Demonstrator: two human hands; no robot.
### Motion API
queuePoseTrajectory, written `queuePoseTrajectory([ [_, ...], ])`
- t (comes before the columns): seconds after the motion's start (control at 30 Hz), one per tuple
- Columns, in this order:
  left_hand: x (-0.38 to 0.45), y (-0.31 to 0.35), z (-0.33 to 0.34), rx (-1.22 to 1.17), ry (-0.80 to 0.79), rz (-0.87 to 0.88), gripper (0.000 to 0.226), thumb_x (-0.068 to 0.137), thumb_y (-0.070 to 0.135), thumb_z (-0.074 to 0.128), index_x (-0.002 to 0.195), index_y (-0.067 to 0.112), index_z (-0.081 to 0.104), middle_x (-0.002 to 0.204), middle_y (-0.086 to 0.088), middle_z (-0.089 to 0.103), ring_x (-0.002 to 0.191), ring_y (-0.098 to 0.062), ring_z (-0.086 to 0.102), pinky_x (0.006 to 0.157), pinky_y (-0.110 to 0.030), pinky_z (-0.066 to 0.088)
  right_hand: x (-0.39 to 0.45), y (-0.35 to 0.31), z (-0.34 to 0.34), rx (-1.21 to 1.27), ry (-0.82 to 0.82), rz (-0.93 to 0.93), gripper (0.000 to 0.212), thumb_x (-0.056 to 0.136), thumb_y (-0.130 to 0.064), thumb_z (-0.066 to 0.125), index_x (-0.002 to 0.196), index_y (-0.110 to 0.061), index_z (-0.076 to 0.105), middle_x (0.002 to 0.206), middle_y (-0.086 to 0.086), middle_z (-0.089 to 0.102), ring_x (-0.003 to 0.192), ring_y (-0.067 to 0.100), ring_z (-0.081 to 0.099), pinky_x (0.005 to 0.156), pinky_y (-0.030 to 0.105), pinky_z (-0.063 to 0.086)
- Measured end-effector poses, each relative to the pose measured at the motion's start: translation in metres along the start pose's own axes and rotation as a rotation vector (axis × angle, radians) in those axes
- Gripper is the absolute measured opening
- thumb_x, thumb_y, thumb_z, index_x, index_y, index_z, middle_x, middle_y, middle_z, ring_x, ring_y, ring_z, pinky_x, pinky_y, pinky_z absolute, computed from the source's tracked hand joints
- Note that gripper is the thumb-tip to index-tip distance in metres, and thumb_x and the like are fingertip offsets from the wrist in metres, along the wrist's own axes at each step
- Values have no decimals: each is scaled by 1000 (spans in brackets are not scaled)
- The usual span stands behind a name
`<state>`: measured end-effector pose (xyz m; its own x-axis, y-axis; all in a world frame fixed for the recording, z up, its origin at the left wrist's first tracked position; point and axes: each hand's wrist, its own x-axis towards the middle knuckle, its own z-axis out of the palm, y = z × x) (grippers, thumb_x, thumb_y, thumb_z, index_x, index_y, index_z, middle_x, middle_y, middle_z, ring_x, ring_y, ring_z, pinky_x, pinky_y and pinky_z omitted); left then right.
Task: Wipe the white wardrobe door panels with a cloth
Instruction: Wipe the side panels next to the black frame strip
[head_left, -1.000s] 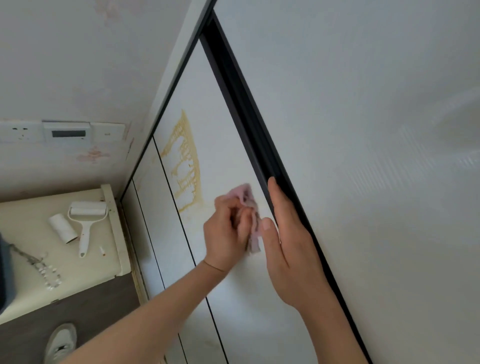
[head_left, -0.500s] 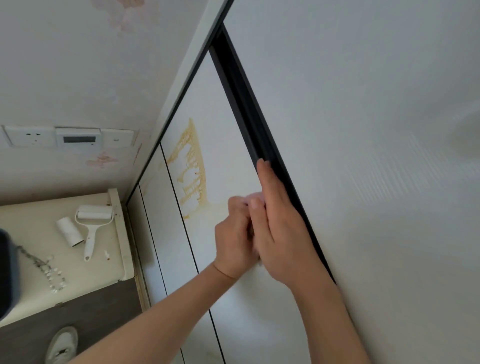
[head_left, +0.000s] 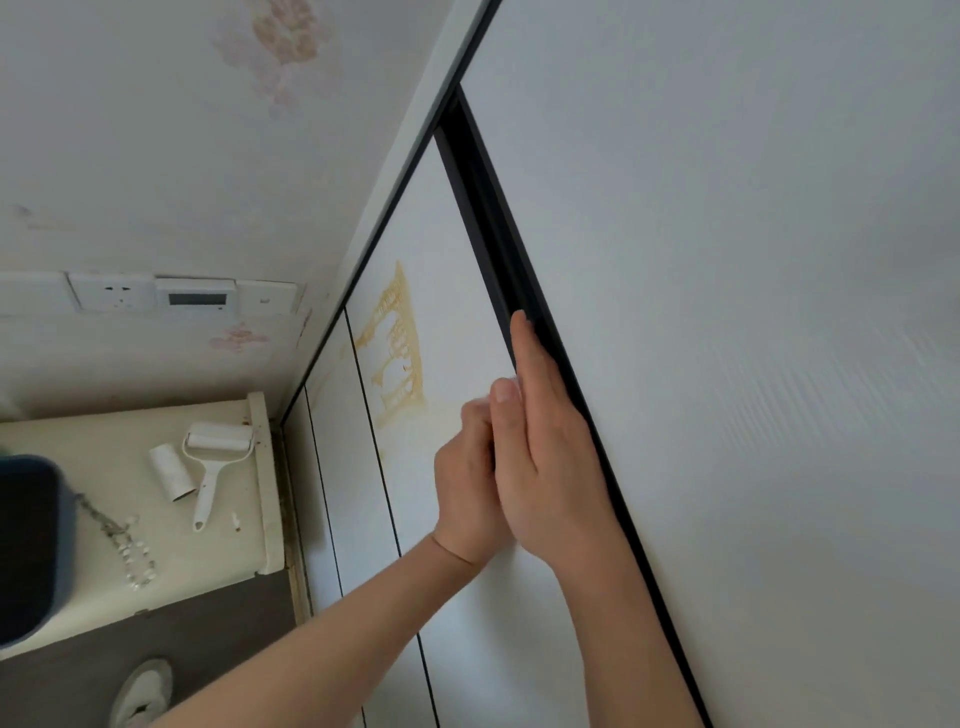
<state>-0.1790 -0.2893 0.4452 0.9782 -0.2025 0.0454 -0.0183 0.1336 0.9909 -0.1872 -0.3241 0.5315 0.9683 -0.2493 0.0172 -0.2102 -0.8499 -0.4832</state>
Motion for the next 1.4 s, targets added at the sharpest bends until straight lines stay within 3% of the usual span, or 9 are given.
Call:
queuePoseTrajectory([
  [0.07,15,-44,-7,45,81,-23,2,95,39,49,94,39,51,81,23,65,71,3,61,64,-18,48,1,-1,0,27,-14,-3,66,102,-50,18,163,-27,12,169,-7,20,153,-1,17,123,17,15],
  [0.27,57,-157,-37,319,178,-652,30,107,34,27,121,12,43,102,-16,68,86,-33,64,81,-53,54,0,5,3,-30,-27,-35,69,101,-54,14,164,-25,12,171,-9,11,154,-5,6,126,23,12],
  [0.4,31,-53,-24,92,122,-275,8,106,32,38,104,31,45,79,9,66,65,-7,62,62,-32,49,1,2,1,4,-1,-28,65,103,-48,18,162,-22,19,170,-10,17,153,-6,11,125,21,13],
  [0.57,38,7,-25,76,-184,264,15,89,38,42,102,43,44,96,38,52,72,2,52,55,-18,42,3,-11,-1,25,-12,52,54,106,-38,24,159,-33,17,166,-15,26,150,-5,23,123,22,21],
  [0.7,71,-109,-38,214,-6,-86,9,100,31,46,108,28,44,95,7,64,74,-18,64,56,-24,38,46,-24,2,21,-4,71,55,107,-33,27,161,-26,17,154,-12,38,138,-4,37,120,17,22],
  [0.83,94,-156,-58,228,57,-640,10,107,22,33,101,25,41,79,-1,62,73,-28,64,56,-34,46,79,-27,9,-45,14,27,54,109,-25,29,162,-16,21,167,-7,23,152,-3,16,118,8,11],
  [1.17,84,-42,-28,101,-75,153,8,86,41,42,93,37,41,72,14,55,58,0,50,52,-14,35,77,-25,8,58,33,-2,53,109,-30,28,160,-18,27,167,-1,28,153,3,23,125,28,20],
  [1.33,128,-128,-50,178,173,-391,9,106,32,35,104,26,41,70,5,59,69,-31,67,59,-35,48,78,-26,8,14,21,-1,52,110,-31,28,160,-18,24,168,-2,27,153,1,22,122,15,17],
  [1.4,128,-103,-47,124,196,-419,8,107,29,37,105,24,43,76,5,61,73,-18,68,61,-33,46,77,-26,9,22,24,-7,51,111,-31,29,160,-18,24,168,-3,26,153,-1,19,121,13,15],
])
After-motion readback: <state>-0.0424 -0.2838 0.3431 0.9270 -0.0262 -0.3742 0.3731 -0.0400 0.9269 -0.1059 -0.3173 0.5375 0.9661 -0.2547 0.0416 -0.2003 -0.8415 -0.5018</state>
